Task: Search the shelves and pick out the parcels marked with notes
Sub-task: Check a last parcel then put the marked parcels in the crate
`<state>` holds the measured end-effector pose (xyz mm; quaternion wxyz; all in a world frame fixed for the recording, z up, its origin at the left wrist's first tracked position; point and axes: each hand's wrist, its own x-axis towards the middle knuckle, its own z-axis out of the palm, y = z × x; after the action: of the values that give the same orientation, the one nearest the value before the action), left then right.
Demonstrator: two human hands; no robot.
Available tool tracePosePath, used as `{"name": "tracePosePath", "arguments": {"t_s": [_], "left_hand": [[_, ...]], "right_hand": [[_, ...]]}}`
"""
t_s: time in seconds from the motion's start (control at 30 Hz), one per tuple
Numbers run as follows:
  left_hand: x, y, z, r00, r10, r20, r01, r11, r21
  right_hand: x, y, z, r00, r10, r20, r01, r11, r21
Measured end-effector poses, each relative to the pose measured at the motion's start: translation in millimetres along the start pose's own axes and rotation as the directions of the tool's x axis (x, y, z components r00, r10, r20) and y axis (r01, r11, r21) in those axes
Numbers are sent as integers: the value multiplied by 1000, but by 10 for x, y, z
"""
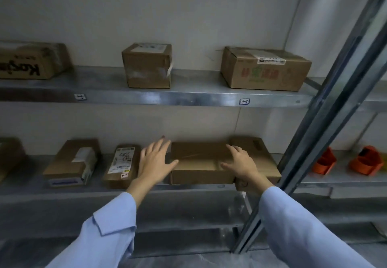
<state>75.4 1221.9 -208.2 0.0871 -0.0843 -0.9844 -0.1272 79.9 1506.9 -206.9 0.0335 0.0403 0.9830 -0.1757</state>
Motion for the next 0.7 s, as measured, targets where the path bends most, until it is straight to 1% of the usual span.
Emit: {"name": "tracePosePath", "arguments": {"t_s": [0.1, 0.3, 0.47, 0.6, 0.7], "left_hand": [[124, 57, 220, 999, 0, 52, 0, 1000, -19], [349, 37, 561, 991, -15, 136, 21, 999, -43], [495, -13, 705, 982, 1, 187, 13, 997, -74], [556, -70, 827, 970, 6, 244, 13, 997, -77], [561, -140, 940, 963, 22, 267, 12, 992, -126]], "right_hand": [[177, 124, 79, 999, 2, 41, -2, 1000, 1], [398, 251, 277, 993, -14, 114, 6, 998, 69], [490, 286, 434, 986, 19, 164, -34, 995, 93], [529, 287, 521, 988, 34, 153, -49, 994, 97], [559, 291, 572, 991, 28, 131, -42, 994, 103]]}}
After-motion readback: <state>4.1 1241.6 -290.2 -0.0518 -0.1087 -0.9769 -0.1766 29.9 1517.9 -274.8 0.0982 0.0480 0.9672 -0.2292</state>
